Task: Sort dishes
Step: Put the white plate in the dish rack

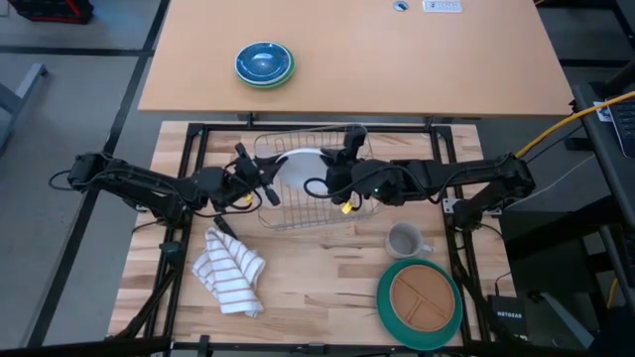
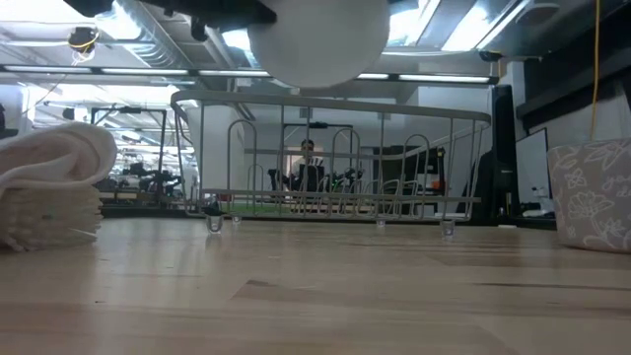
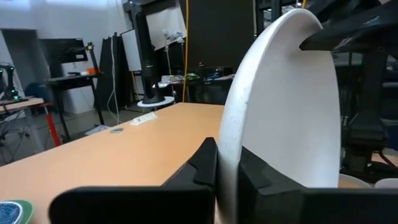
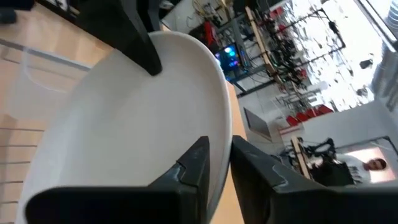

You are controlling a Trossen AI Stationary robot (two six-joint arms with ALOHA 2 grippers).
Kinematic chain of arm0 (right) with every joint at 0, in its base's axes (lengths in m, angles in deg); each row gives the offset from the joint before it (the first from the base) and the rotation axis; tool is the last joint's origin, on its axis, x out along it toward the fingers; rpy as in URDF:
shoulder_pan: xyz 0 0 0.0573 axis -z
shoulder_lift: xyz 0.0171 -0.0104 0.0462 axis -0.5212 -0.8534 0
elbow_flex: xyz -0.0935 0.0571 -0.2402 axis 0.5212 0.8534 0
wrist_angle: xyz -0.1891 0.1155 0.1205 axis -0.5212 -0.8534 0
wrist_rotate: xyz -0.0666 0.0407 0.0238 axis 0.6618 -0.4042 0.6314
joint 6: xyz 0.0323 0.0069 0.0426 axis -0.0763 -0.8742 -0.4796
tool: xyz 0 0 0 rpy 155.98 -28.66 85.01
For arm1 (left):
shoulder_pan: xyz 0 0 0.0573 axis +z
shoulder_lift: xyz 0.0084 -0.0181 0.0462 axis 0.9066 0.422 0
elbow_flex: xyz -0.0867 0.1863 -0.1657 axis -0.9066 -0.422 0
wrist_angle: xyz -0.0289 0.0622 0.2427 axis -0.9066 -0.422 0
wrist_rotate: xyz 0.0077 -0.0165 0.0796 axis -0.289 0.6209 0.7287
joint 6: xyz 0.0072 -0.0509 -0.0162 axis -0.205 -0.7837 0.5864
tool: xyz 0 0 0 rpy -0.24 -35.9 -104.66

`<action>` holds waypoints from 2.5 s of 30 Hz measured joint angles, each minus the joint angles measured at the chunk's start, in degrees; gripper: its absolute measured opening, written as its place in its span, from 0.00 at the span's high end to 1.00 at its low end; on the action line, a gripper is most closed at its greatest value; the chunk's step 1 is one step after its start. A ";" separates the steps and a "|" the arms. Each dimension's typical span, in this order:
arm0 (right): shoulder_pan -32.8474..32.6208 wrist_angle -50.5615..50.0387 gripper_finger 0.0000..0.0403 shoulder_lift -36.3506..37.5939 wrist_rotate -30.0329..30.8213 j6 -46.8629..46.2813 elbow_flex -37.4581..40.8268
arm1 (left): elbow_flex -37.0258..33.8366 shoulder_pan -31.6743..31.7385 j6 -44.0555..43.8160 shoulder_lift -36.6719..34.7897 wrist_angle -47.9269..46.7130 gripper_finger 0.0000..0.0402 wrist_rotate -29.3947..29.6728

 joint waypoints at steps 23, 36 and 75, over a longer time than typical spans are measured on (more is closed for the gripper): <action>0.04 8.53 0.61 3.37 -7.63 5.11 -2.57 | 0.13 -0.11 4.07 0.02 -0.85 0.98 -0.05; 0.04 -15.97 0.61 3.91 -7.00 3.40 -17.39 | 0.22 2.02 10.87 0.02 0.74 0.99 0.29; 0.04 -59.82 0.61 4.83 1.04 -14.71 -26.99 | 11.41 24.38 38.10 10.39 -10.45 0.99 -43.61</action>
